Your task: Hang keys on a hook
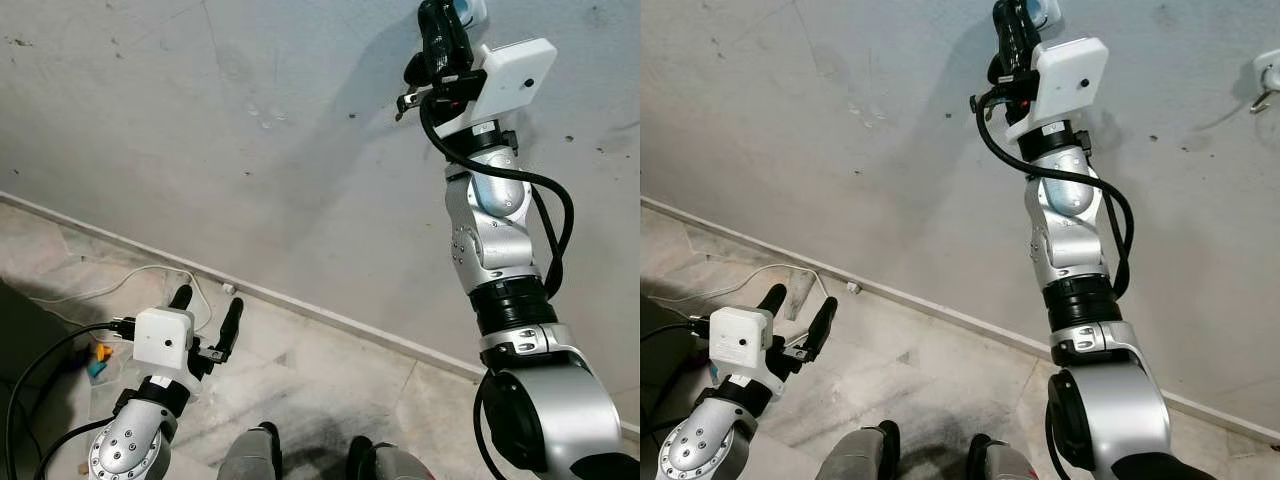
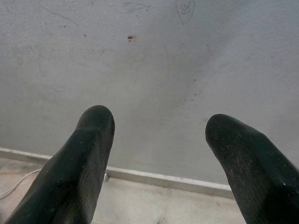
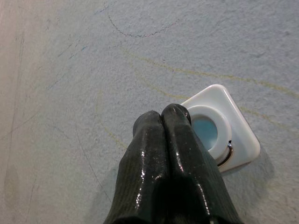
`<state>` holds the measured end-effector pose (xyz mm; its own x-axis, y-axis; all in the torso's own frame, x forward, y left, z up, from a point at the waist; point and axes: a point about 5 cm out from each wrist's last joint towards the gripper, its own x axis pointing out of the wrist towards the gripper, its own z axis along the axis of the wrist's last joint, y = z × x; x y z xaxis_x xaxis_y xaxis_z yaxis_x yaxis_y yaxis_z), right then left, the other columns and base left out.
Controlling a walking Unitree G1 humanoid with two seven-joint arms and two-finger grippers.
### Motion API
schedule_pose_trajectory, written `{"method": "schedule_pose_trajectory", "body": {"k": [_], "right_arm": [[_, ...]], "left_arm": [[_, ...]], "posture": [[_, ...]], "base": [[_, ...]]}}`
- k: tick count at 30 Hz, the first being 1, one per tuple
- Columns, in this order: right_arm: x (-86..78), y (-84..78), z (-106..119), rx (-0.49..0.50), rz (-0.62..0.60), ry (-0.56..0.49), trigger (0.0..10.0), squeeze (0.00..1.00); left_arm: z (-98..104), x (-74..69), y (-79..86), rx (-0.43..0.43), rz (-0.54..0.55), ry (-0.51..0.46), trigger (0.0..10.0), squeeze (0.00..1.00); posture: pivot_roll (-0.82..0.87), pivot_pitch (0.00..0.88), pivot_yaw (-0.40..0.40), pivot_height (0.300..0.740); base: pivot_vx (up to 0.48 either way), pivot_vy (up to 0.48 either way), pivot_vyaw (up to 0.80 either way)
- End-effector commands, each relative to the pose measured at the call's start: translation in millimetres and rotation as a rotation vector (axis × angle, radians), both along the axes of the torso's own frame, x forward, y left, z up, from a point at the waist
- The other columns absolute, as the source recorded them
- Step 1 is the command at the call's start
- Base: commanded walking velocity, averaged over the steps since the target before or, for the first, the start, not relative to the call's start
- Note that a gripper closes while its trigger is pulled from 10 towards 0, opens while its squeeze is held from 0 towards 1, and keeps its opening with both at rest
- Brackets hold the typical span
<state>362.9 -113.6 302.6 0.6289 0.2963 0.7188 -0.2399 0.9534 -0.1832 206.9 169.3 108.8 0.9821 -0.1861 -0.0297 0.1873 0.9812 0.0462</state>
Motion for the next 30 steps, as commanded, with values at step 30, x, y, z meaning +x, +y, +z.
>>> {"method": "schedule_pose_trajectory", "body": {"k": [30], "right_arm": [[-36.3, 20.0, 8, -0.164, -0.089, -0.153, 10.0, 0.00]], "left_arm": [[-7, 27.2, -13.5, -0.023, -0.022, -0.035, 10.0, 0.00]], "posture": [[0.13, 0.164, -0.006, 0.740]], "base": [[0.000, 0.000, 0.00]]}}
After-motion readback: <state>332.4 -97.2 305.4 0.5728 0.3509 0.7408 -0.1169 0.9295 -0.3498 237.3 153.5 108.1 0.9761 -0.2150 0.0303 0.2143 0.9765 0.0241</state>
